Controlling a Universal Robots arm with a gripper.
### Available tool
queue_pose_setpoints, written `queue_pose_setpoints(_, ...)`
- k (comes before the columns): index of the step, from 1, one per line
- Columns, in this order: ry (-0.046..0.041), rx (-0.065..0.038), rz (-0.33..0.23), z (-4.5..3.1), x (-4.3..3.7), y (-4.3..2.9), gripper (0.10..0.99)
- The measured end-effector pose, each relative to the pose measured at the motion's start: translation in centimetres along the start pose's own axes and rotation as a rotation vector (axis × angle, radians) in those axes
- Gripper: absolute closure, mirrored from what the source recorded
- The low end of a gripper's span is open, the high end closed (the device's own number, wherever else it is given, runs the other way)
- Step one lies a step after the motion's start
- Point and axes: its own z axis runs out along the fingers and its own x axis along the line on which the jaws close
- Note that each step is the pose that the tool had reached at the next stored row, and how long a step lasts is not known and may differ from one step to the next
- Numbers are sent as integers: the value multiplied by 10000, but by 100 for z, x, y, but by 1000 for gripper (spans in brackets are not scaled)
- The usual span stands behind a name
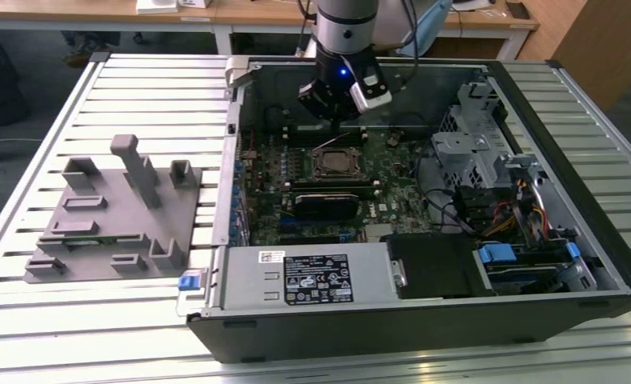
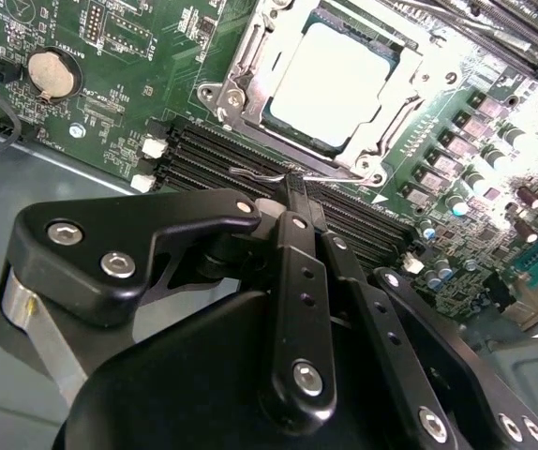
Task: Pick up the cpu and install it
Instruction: 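Install the first cpu locking lever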
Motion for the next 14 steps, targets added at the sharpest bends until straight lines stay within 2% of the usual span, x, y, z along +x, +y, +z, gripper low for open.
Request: queue_pose_setpoints(14,0,-1,1,51,-37,50,980)
